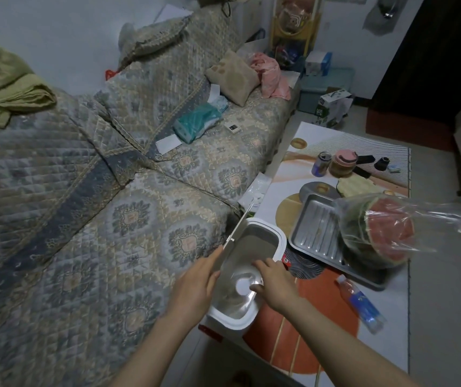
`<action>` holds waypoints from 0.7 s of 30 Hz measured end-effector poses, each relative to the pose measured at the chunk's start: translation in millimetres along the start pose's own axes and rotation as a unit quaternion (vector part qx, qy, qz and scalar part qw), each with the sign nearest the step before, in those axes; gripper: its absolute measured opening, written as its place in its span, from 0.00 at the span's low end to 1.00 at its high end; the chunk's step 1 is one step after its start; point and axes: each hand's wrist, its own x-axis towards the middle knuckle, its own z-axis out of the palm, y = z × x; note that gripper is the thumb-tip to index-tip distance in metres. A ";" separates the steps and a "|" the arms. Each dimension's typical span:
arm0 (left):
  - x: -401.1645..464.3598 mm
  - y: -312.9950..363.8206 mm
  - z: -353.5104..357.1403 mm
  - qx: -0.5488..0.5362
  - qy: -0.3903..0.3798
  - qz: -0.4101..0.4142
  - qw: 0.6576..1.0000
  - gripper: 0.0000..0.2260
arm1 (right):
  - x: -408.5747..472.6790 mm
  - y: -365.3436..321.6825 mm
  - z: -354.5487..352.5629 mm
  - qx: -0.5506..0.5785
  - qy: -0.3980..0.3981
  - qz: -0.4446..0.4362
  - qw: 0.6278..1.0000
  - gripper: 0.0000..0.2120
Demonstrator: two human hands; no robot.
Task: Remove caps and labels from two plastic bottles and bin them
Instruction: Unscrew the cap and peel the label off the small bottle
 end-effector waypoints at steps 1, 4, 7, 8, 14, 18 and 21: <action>-0.9 0.7 -0.3 0.000 -0.001 -0.002 1.000 0.23 | -2.8 2.7 -0.2 0.017 0.005 -0.002 1.000 0.25; -3.8 2.2 -1.8 -0.001 -0.002 -0.012 1.000 0.23 | -16.9 17.4 -4.5 0.085 0.031 0.002 0.996 0.24; -6.7 6.9 -0.5 0.000 -0.005 -0.016 1.000 0.24 | -42.5 46.4 -8.8 0.133 0.060 0.021 0.989 0.21; -8.1 9.8 1.2 0.005 -0.004 -0.015 1.000 0.24 | -54.3 58.4 -9.5 0.148 0.066 0.039 0.986 0.20; -13.8 15.9 10.8 0.036 0.044 -0.038 0.998 0.25 | -121.3 134.2 -5.1 0.199 0.072 0.197 0.957 0.18; -15.1 30.5 13.5 0.130 0.073 0.007 0.989 0.25 | -132.3 165.0 5.8 0.223 0.074 0.252 0.939 0.18; -12.5 49.8 25.4 0.176 0.040 0.065 0.981 0.25 | -130.8 173.6 15.4 0.251 0.069 0.264 0.929 0.17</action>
